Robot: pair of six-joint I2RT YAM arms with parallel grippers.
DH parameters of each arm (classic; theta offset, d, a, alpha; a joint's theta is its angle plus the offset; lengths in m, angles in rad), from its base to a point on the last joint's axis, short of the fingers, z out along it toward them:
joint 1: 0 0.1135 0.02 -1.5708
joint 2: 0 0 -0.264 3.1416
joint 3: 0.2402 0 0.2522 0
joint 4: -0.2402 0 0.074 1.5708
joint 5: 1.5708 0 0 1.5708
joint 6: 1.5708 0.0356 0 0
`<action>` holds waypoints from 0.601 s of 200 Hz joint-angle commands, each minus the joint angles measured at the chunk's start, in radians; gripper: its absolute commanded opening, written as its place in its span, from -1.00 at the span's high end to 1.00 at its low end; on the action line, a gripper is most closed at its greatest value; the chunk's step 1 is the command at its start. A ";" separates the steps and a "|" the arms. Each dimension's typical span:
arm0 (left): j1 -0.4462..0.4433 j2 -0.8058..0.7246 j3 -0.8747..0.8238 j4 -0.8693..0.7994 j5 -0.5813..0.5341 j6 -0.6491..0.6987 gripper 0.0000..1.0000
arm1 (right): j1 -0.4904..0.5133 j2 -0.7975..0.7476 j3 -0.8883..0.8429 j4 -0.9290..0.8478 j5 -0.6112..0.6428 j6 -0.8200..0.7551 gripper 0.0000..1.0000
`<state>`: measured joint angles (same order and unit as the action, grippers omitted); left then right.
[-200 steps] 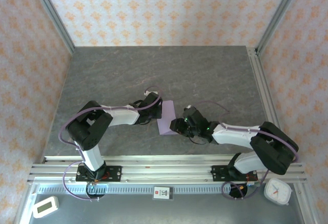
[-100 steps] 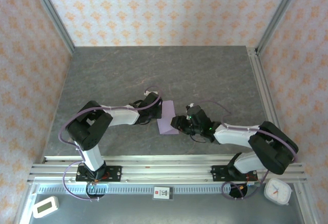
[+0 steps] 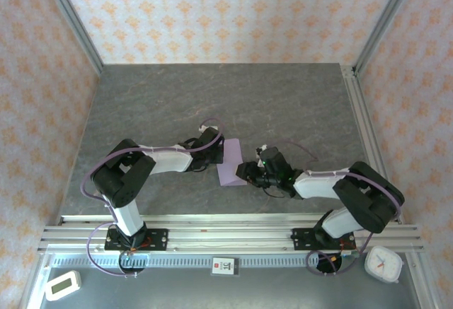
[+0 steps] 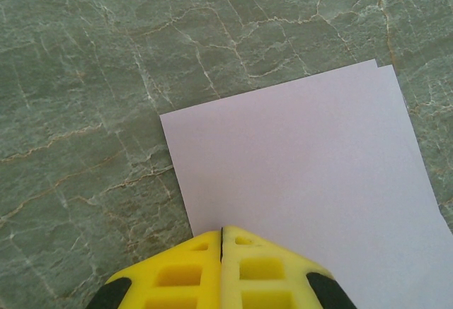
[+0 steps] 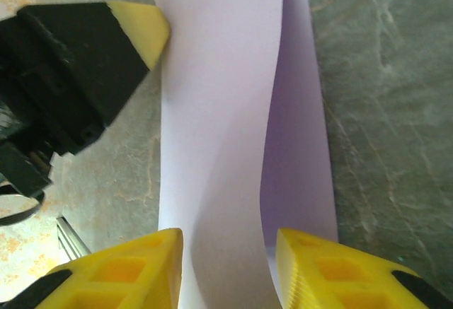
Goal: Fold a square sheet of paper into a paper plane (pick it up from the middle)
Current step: Fold the triangle a second time at the center of the table.
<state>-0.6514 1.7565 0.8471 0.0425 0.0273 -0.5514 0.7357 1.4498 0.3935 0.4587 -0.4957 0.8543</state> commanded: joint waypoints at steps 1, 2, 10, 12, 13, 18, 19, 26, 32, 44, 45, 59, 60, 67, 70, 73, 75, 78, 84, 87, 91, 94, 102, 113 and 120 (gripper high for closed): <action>0.012 0.021 -0.040 -0.109 0.025 0.001 1.00 | -0.005 0.008 -0.026 0.068 -0.017 0.006 0.25; 0.012 0.021 -0.039 -0.110 0.025 0.001 1.00 | -0.005 0.008 -0.027 0.069 -0.017 0.005 0.25; 0.012 0.022 -0.041 -0.109 0.025 0.000 1.00 | -0.006 0.009 -0.035 0.075 -0.020 0.005 0.27; 0.012 0.022 -0.042 -0.108 0.026 0.000 1.00 | -0.006 0.008 -0.037 0.076 -0.019 0.004 0.27; 0.012 0.023 -0.041 -0.108 0.026 0.000 1.00 | -0.006 0.008 -0.038 0.078 -0.018 0.002 0.28; 0.012 0.022 -0.043 -0.108 0.025 -0.001 1.00 | -0.006 0.005 -0.044 0.083 -0.018 0.000 0.28; 0.013 0.021 -0.042 -0.108 0.025 -0.001 1.00 | -0.006 0.006 -0.047 0.085 -0.019 -0.001 0.29; 0.012 0.021 -0.043 -0.107 0.025 -0.002 1.00 | -0.006 0.002 -0.058 0.104 -0.022 0.000 0.31; 0.012 0.022 -0.044 -0.107 0.025 -0.001 1.00 | -0.006 -0.001 -0.067 0.119 -0.025 -0.001 0.32; 0.012 0.022 -0.044 -0.107 0.025 -0.001 1.00 | -0.006 -0.004 -0.077 0.136 -0.031 -0.008 0.33; 0.012 0.022 -0.044 -0.106 0.025 0.000 1.00 | -0.006 -0.004 -0.078 0.136 -0.032 -0.009 0.33; 0.012 0.022 -0.043 -0.107 0.025 0.001 1.00 | -0.007 -0.011 -0.087 0.148 -0.036 -0.018 0.33; 0.012 0.021 -0.043 -0.107 0.025 0.001 1.00 | -0.007 -0.012 -0.089 0.148 -0.037 -0.019 0.33; 0.012 0.021 -0.044 -0.108 0.024 0.001 1.00 | -0.007 -0.017 -0.094 0.153 -0.038 -0.022 0.34; 0.012 0.020 -0.046 -0.108 0.022 0.001 1.00 | -0.008 -0.020 -0.097 0.154 -0.038 -0.023 0.34; 0.012 0.020 -0.045 -0.109 0.022 0.002 1.00 | -0.008 -0.023 -0.099 0.158 -0.039 -0.023 0.34; 0.012 0.020 -0.046 -0.109 0.023 0.002 1.00 | -0.008 -0.025 -0.101 0.159 -0.040 -0.023 0.35; 0.013 0.020 -0.046 -0.110 0.023 0.002 1.00 | -0.009 -0.028 -0.104 0.162 -0.040 -0.024 0.35; 0.012 0.018 -0.045 -0.111 0.022 0.003 1.00 | -0.009 -0.034 -0.110 0.168 -0.041 -0.024 0.35; 0.012 0.019 -0.046 -0.111 0.020 0.004 1.00 | -0.009 -0.036 -0.113 0.172 -0.041 -0.024 0.35; 0.012 0.019 -0.047 -0.110 0.021 0.004 1.00 | -0.010 -0.039 -0.116 0.177 -0.040 -0.024 0.35; 0.012 0.018 -0.046 -0.110 0.021 0.003 1.00 | -0.011 -0.041 -0.118 0.179 -0.040 -0.023 0.35; 0.012 0.017 -0.048 -0.109 0.022 0.003 1.00 | -0.013 -0.041 -0.119 0.183 -0.041 -0.022 0.35; 0.014 0.017 -0.048 -0.109 0.022 0.004 1.00 | -0.017 -0.036 -0.115 0.188 -0.047 -0.024 0.35; 0.012 0.017 -0.048 -0.108 0.020 0.004 1.00 | -0.020 -0.030 -0.112 0.192 -0.051 -0.024 0.36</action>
<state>-0.6514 1.7546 0.8425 0.0460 0.0296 -0.5514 0.7296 1.4311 0.2859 0.5964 -0.5346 0.8516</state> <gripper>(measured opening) 0.049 0.324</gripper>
